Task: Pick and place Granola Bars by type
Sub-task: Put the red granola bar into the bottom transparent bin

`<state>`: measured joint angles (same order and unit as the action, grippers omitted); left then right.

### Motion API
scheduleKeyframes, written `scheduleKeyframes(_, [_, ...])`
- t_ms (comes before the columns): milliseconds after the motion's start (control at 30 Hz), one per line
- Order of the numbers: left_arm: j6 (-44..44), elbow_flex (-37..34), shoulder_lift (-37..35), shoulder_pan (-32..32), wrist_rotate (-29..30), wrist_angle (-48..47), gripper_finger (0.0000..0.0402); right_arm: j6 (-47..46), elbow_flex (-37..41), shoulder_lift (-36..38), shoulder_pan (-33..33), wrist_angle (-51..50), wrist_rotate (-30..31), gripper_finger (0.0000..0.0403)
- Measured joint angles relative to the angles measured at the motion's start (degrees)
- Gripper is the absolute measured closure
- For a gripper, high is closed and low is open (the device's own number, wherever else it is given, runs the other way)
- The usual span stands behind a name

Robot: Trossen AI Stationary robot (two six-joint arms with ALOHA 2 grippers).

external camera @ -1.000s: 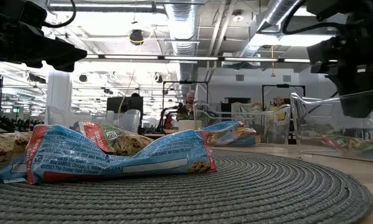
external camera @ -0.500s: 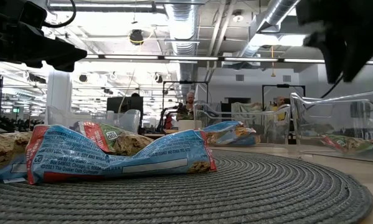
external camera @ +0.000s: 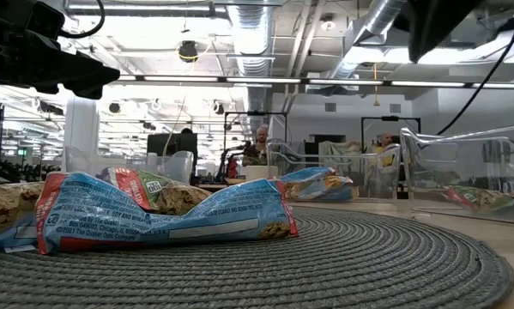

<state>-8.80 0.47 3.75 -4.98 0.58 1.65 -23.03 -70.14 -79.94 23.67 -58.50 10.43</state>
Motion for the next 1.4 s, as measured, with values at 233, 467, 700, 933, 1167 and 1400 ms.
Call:
scheduleKeyframes(233, [0.00, 0.00, 0.00, 0.00, 0.00, 0.00, 0.0239, 3.55, 0.05, -5.66, 0.73, 12.28, -0.78, 0.0270])
scheduleKeyframes(467, [0.01, 0.00, 0.00, -0.01, 0.01, 0.00, 0.0239, 11.60, -0.21, -13.35, 1.06, 23.36, -1.48, 0.0266])
scheduleKeyframes(700, [0.02, -0.01, 0.00, 0.00, 0.00, 0.00, 0.0239, 18.80, -7.25, -22.06, 1.95, 25.10, 1.99, 0.0264])
scheduleKeyframes(933, [0.02, -0.02, 0.00, 0.00, 0.00, 0.00, 0.0239, 26.57, -15.36, -30.73, 3.27, 25.28, 3.94, 0.0254])
scheduleKeyframes(1167, [0.00, 0.00, 0.00, -0.01, 0.01, 0.00, 0.0239, 33.89, -20.45, -37.61, 3.96, 25.12, 4.70, 0.0240])
scheduleKeyframes(1400, [0.00, 0.00, 0.00, -0.02, 0.00, -0.01, 0.0239, 41.13, -22.32, -42.30, 2.79, 26.67, 6.41, 0.0241])
